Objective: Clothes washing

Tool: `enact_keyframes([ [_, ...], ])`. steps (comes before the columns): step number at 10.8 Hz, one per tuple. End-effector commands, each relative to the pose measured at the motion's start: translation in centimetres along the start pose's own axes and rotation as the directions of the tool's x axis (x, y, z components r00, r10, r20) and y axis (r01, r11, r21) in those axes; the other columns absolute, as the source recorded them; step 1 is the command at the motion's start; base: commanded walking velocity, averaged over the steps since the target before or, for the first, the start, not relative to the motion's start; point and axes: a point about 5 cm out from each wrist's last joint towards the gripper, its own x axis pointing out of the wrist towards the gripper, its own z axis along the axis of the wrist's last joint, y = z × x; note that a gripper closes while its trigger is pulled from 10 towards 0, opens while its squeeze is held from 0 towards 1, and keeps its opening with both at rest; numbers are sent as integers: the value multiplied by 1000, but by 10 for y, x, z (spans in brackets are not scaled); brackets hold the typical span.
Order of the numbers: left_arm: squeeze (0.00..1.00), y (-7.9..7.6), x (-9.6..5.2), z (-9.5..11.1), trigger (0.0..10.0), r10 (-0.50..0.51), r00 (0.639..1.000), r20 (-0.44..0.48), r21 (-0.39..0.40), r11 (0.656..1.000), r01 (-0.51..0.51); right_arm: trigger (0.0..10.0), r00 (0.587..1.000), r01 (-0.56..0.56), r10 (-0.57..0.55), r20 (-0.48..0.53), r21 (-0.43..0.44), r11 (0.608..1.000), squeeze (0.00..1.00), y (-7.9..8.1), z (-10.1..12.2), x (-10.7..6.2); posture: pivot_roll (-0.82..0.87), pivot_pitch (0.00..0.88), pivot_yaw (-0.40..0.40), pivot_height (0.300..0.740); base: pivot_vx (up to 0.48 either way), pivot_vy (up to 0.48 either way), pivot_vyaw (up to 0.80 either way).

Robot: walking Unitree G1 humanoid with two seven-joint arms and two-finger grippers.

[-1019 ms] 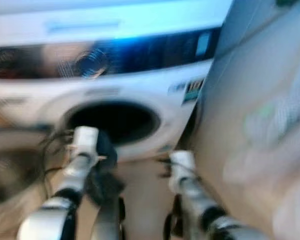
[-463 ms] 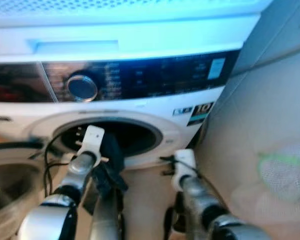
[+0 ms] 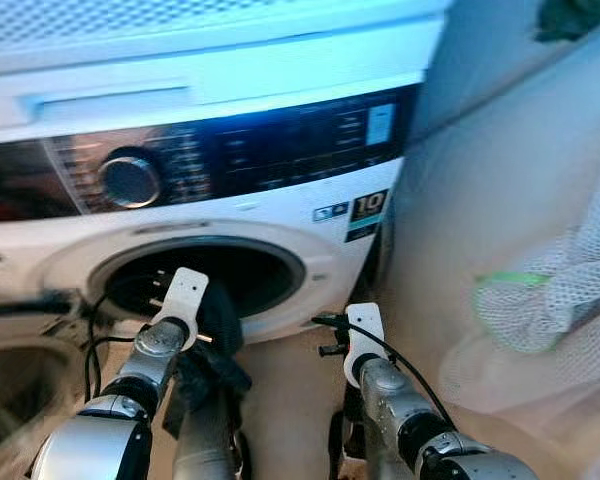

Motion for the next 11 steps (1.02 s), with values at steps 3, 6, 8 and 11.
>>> enact_keyframes([
  [3,0,25,-9,-29,10000,85,983,-165,-12,996,-88,10000,999,4,-3,-37,24,1000,0,1,-16,-3,27,306,-1,616,0,0,0],
  [6,0,40,-5,-3,10000,166,985,-41,0,986,-166,10000,999,2,-1,-37,28,1000,0,-2,-25,-6,32,338,-9,616,0,0,0],
  [8,0,19,-8,-13,10000,181,983,22,-56,982,-179,10000,1000,-1,2,-13,48,999,0,-2,-24,-6,34,337,-15,616,0,0,0],
  [11,0,4,-16,-25,10000,268,961,70,-116,959,-259,10000,1000,0,1,-10,50,999,0,0,-21,-5,45,329,-8,616,0,0,0],
])
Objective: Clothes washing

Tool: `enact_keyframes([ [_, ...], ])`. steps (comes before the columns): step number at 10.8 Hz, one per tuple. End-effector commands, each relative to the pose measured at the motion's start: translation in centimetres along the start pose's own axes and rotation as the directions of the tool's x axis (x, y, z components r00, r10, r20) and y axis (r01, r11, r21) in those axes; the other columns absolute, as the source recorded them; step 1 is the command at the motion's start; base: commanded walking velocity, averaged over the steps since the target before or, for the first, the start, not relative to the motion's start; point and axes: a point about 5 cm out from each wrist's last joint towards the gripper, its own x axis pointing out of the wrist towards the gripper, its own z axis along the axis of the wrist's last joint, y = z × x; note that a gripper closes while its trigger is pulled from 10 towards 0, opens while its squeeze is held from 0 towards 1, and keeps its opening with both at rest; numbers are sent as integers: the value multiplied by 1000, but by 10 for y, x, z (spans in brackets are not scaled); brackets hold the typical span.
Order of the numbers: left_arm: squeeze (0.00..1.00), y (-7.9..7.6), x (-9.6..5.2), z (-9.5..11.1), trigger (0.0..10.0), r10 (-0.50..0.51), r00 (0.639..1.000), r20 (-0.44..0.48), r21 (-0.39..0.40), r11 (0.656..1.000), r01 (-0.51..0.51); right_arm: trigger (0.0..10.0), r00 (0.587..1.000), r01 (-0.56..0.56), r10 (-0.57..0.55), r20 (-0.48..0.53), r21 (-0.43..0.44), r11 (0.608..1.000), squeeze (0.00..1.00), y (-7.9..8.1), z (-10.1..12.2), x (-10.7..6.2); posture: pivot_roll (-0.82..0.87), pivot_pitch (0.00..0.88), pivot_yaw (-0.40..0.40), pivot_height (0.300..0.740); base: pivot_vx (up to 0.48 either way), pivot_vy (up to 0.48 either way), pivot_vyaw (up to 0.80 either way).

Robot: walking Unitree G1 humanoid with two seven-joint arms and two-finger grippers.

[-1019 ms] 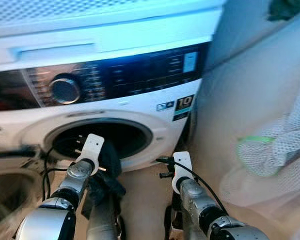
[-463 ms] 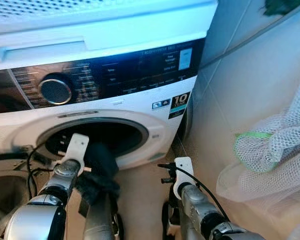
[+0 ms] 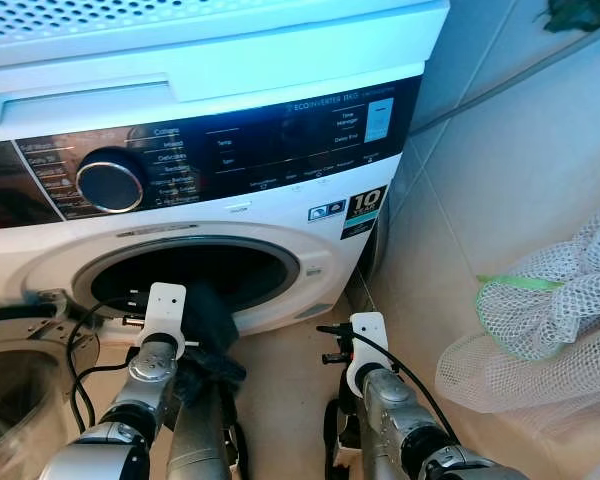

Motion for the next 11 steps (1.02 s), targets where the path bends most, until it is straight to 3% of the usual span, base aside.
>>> enact_keyframes([
  [1,0,-1,-4,-5,10000,13,1000,5,-5,1000,-13,10000,1000,1,-1,-21,25,1000,0,2,-8,-2,47,325,-6,616,0,0,0],
  [11,0,3,-5,-6,10000,57,998,21,-13,998,-56,10000,999,1,-1,-34,1,1000,0,5,-5,0,55,283,-4,598,0,0,0],
])
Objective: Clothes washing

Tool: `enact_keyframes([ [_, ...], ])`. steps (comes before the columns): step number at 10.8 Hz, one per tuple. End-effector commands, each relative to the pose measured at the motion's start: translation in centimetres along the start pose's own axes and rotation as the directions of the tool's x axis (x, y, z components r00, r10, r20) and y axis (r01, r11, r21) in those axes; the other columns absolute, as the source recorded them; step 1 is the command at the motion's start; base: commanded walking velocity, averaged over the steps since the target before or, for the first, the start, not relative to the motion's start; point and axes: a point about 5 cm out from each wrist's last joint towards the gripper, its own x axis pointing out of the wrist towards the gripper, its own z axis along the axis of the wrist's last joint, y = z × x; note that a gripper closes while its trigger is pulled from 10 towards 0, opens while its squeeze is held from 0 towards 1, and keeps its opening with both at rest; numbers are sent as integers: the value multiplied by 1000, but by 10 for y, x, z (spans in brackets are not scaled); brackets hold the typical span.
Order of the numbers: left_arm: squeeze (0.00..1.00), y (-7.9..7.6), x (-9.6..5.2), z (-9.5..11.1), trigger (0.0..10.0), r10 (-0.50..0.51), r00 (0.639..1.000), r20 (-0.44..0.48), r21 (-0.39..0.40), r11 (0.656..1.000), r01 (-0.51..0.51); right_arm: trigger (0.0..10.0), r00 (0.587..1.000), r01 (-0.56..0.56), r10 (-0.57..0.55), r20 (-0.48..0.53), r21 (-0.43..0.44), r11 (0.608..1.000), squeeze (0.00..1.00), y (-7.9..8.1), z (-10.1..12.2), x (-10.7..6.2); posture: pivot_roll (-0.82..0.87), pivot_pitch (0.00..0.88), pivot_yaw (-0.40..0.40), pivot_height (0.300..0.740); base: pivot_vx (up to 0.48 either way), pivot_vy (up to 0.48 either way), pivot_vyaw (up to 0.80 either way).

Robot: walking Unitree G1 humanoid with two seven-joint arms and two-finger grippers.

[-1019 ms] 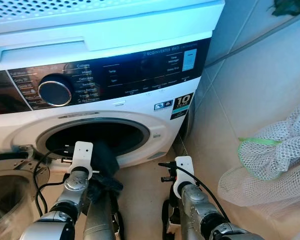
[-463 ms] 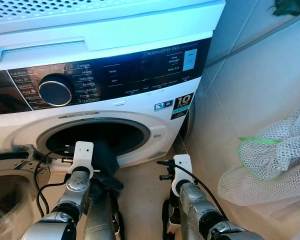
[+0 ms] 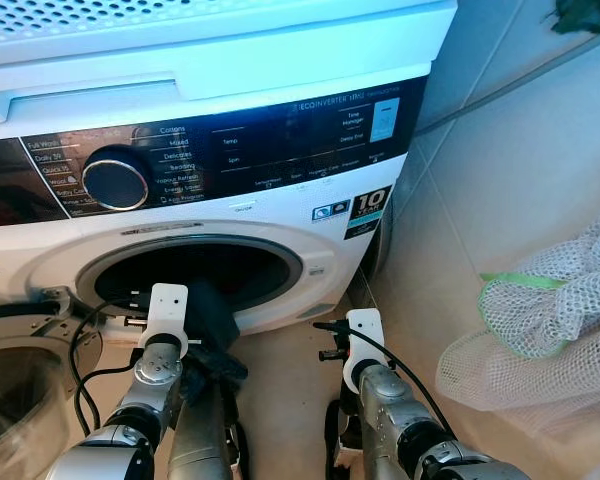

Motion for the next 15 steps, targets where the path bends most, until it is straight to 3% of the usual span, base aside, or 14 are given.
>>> enact_keyframes([
  [1,0,8,-3,-6,10000,32,999,-6,2,999,-32,10000,999,5,-5,-34,9,1000,0,1,-10,-2,55,293,-5,598,0,0,0],
  [6,0,11,-2,-5,10000,41,999,-4,4,999,-41,10000,998,-4,4,-58,-4,1000,0,3,-11,-1,56,305,-7,598,0,0,0],
  [8,0,12,0,-3,10000,42,999,1,7,999,-42,10000,999,-13,13,-33,2,1000,0,4,-8,-1,57,307,-8,568,0,0,0],
  [15,0,13,4,0,10000,6,1000,-23,-1,1000,-6,10000,999,-5,5,-38,4,1000,0,2,-9,-1,47,313,-8,568,0,0,0],
])
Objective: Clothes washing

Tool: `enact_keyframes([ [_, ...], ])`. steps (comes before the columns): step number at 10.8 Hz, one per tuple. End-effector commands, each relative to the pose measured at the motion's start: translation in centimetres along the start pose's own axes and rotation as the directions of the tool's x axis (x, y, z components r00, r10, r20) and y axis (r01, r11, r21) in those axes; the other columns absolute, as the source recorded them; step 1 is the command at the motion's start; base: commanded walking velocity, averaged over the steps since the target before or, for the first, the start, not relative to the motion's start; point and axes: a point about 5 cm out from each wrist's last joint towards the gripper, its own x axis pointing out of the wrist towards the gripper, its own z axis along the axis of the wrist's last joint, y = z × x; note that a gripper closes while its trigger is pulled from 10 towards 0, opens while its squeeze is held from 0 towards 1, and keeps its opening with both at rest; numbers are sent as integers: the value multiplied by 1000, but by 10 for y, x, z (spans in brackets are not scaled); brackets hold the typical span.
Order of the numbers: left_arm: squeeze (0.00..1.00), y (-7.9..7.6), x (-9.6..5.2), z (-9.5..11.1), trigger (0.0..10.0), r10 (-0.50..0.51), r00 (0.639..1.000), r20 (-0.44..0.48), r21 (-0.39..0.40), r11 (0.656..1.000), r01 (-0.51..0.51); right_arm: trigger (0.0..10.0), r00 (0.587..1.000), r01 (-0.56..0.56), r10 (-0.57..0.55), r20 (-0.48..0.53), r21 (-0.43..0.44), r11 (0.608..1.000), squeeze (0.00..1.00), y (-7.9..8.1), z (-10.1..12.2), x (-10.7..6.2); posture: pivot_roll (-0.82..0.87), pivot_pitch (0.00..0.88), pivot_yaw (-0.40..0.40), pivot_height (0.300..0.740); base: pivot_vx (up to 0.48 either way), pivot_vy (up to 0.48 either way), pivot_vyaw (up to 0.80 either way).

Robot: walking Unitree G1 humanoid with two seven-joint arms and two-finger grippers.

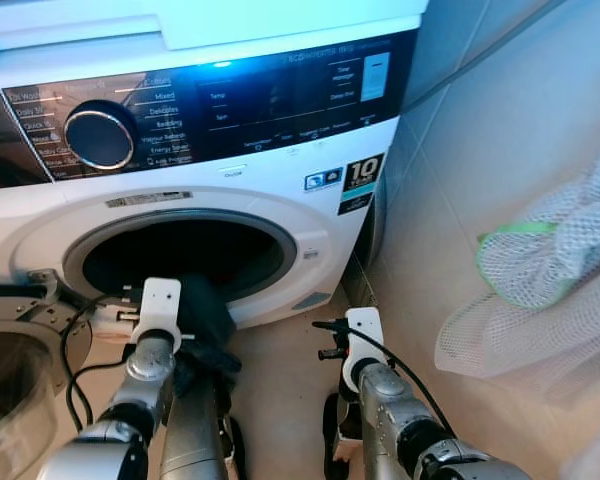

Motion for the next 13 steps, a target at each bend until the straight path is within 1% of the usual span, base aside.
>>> enact_keyframes([
  [1,0,7,1,-9,10000,-28,996,-90,37,999,31,10000,999,2,-2,-37,12,1000,0,1,-12,-2,42,320,-8,568,0,0,0],
  [2,0,14,3,-9,10000,-30,991,-130,50,998,36,10000,999,2,-1,-38,13,1000,0,1,-13,-3,35,323,-8,568,0,0,0],
  [3,0,31,10,-1,10000,-10,987,-161,26,1000,14,10000,999,5,-4,-40,15,1000,0,-1,-17,-4,20,331,-8,568,0,0,0],
  [4,0,47,17,11,10000,-29,978,-206,52,998,41,10000,999,9,-8,-45,18,1000,0,-8,-28,-8,5,348,-9,568,0,0,0],
  [5,0,55,21,19,10000,-31,976,-216,69,997,47,10000,999,9,-8,-45,19,1000,0,-8,-31,-9,-4,356,-8,568,0,0,0],
  [6,0,66,24,28,10000,-42,969,-245,70,996,61,10000,999,9,-9,-44,19,1000,0,-9,-37,-12,-25,375,-4,568,0,0,0],
  [7,0,73,27,38,10000,-37,967,-253,120,990,70,10000,999,10,-9,-46,22,1000,0,-7,-41,-13,-39,390,-7,568,0,0,0],
  [8,0,71,28,43,10000,-99,952,-290,177,972,155,10000,999,8,-7,-52,22,1000,0,-5,-45,-15,-46,405,-9,568,0,0,0],
  [9,0,68,30,49,10000,-107,962,-253,184,970,156,10000,999,5,-4,-50,21,1000,0,-5,-48,-16,-53,417,-13,568,0,0,0],
  [10,0,56,29,44,10000,-111,970,-218,201,967,156,10000,999,5,-4,-42,22,1000,0,-5,-48,-17,-58,427,-22,568,0,0,0],
  [11,0,46,26,34,10000,-133,966,-220,225,957,183,10000,999,8,-7,-33,24,1000,0,-4,-47,-17,-66,432,-26,568,0,0,0],
  [12,0,35,21,20,10000,-139,966,-216,245,950,191,10000,999,26,-28,40,55,998,0,-6,-37,-17,-67,434,-29,568,0,0,0],
  [13,0,32,16,10,10000,-102,973,-208,211,966,147,10000,992,39,-46,116,64,997,0,-7,-26,-17,-61,444,-31,568,0,0,0],
])
